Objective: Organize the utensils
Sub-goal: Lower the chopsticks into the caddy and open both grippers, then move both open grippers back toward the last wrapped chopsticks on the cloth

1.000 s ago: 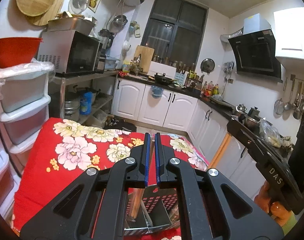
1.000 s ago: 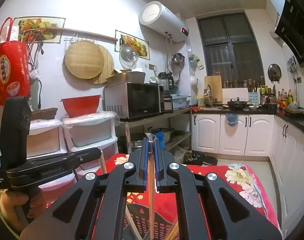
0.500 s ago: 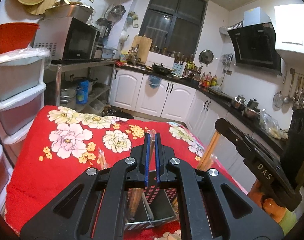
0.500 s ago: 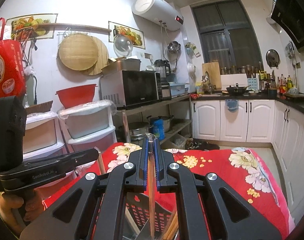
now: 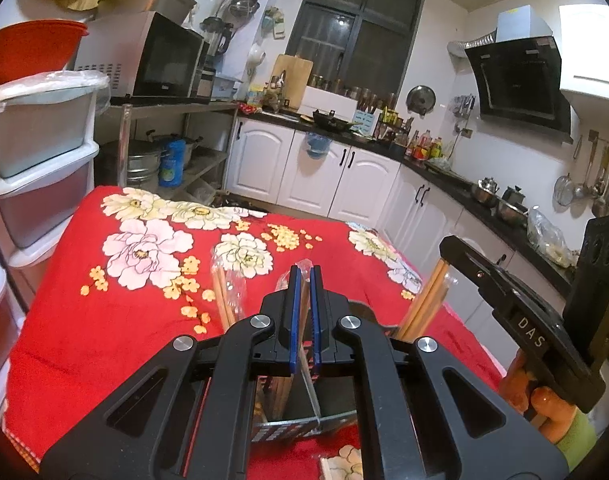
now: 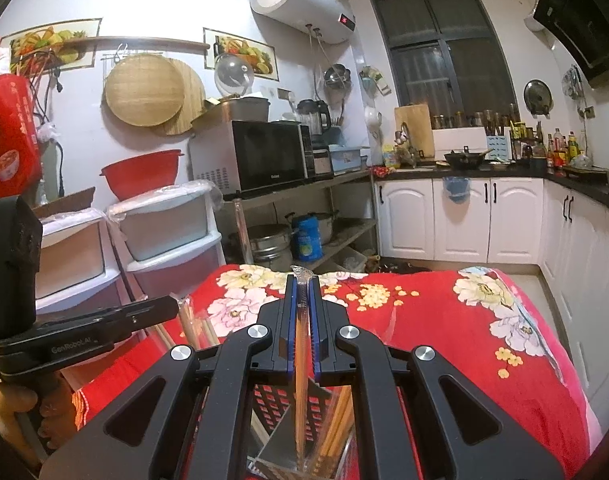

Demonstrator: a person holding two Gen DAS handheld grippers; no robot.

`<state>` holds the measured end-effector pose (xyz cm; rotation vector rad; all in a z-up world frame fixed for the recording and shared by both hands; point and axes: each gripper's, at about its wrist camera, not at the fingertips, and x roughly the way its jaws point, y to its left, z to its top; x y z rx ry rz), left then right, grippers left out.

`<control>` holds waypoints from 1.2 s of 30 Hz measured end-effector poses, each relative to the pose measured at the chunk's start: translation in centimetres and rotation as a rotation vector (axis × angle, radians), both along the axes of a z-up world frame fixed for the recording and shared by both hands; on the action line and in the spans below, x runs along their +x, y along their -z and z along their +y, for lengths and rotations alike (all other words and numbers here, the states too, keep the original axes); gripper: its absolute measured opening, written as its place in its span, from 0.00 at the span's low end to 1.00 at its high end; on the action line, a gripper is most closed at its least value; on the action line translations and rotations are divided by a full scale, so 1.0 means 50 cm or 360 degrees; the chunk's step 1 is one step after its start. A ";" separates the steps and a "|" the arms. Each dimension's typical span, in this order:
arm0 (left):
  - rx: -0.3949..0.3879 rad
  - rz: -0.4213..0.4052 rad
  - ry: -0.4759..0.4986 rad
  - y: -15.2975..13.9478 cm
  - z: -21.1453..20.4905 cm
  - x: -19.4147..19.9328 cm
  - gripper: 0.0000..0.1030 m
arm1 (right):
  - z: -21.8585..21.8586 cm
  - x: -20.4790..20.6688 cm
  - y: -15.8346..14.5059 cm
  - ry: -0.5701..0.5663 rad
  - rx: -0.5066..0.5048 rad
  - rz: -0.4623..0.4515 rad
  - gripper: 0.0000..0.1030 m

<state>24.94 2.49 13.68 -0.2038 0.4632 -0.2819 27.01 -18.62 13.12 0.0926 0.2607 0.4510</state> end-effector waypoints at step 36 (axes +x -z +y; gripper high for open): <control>0.0067 0.0080 0.0056 0.019 -0.021 -0.157 0.77 | -0.083 -0.129 0.043 0.0023 -0.0075 0.0220 0.53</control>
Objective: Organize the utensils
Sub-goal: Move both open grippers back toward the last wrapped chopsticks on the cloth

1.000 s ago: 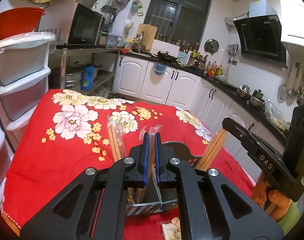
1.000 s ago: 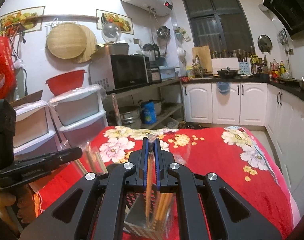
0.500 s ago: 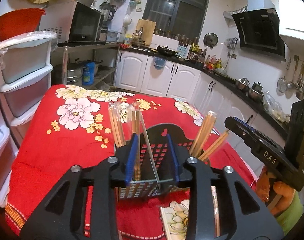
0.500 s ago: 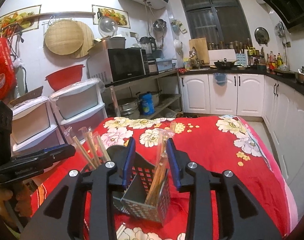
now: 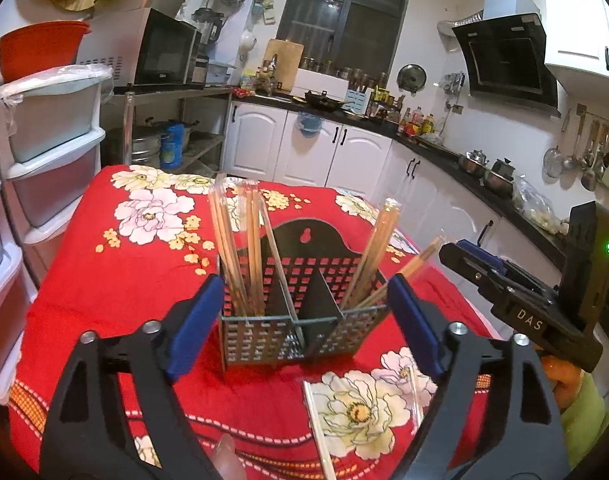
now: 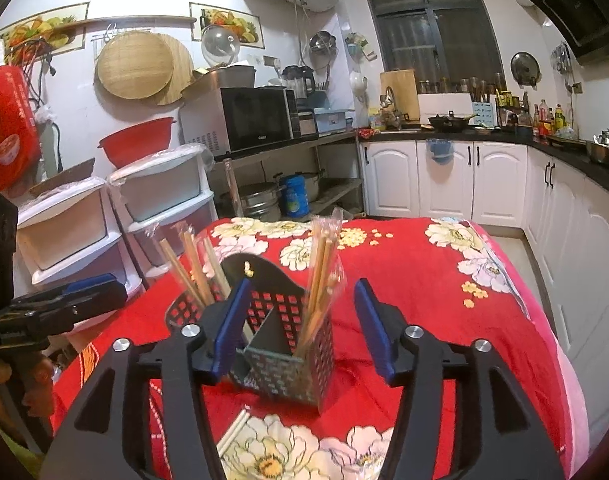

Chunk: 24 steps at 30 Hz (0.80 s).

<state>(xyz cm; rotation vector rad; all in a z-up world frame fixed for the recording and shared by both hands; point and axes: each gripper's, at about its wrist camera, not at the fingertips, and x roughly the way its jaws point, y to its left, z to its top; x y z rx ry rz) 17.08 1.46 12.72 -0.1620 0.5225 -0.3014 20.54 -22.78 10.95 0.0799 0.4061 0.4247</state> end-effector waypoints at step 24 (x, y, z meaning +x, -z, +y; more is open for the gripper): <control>-0.0013 0.0196 -0.0030 0.111 0.009 -0.052 0.86 | -0.057 -0.075 0.107 0.0030 -0.0117 0.0193 0.66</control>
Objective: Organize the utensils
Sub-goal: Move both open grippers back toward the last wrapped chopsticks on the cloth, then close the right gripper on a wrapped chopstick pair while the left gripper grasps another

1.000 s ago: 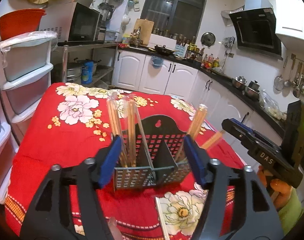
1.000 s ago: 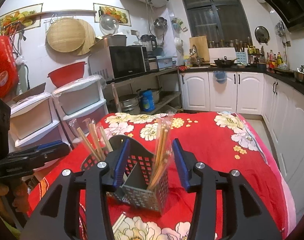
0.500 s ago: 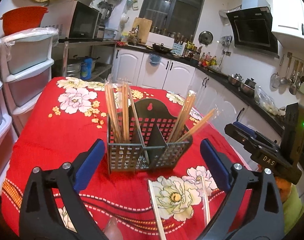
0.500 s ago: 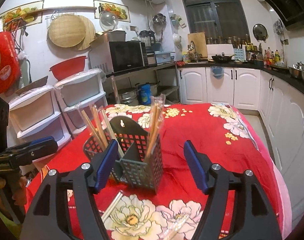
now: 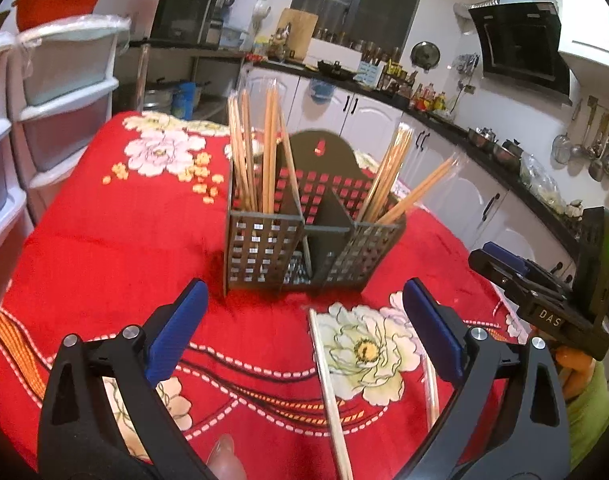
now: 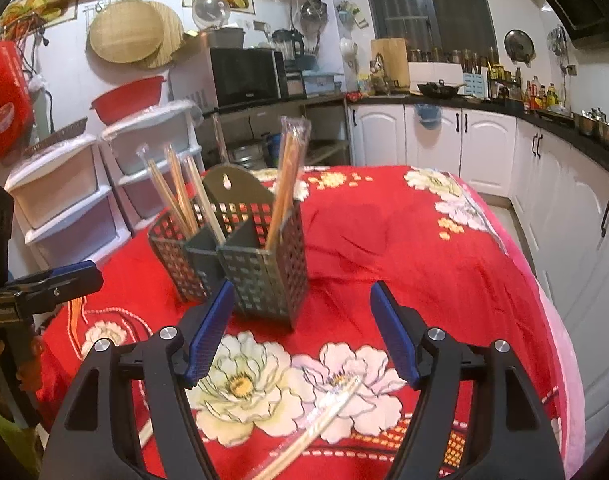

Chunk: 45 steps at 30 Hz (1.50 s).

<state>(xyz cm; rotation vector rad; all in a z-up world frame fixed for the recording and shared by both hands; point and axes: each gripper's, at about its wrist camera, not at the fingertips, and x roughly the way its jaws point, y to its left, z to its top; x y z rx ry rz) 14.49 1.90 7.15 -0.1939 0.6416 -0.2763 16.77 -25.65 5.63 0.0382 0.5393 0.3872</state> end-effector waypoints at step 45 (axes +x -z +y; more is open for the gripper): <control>0.0127 0.0473 0.0180 0.184 -0.114 0.124 0.49 | -0.038 0.063 0.181 -0.0043 -0.0076 0.0519 0.66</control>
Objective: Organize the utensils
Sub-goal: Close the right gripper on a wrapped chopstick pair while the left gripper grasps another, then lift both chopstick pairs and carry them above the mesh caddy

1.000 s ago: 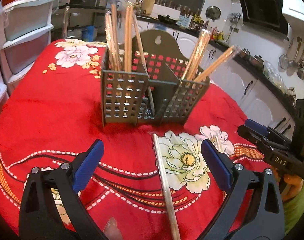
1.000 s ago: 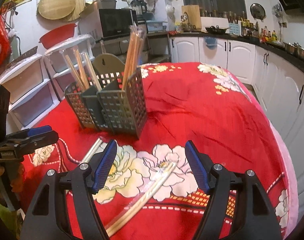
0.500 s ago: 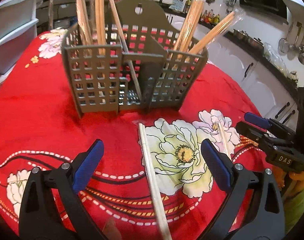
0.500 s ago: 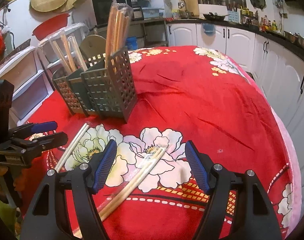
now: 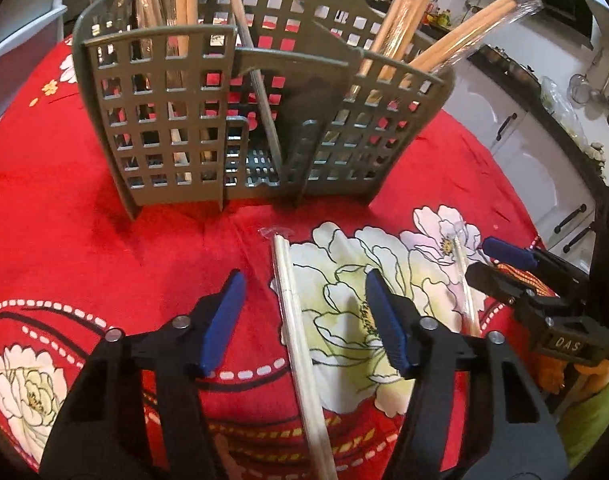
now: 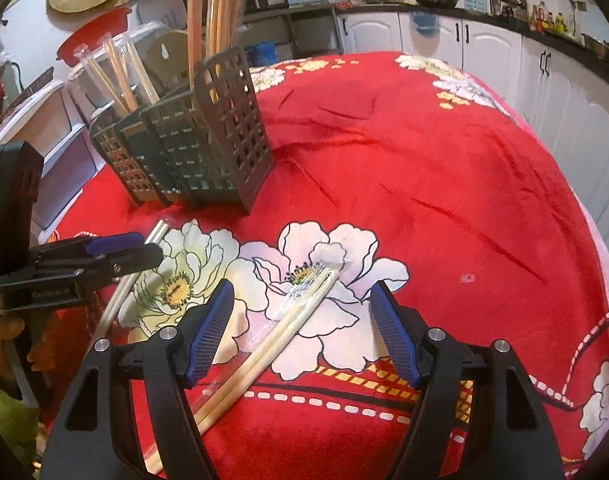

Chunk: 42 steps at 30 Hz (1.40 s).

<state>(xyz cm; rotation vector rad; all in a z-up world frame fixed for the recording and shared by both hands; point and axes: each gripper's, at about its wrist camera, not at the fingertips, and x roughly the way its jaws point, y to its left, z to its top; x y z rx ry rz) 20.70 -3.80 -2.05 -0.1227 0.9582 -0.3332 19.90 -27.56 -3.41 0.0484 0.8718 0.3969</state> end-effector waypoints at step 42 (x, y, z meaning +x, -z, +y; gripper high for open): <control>-0.0067 -0.0110 -0.0067 -0.037 0.034 0.007 0.02 | 0.052 0.027 -0.044 -0.0027 0.0031 -0.0046 0.05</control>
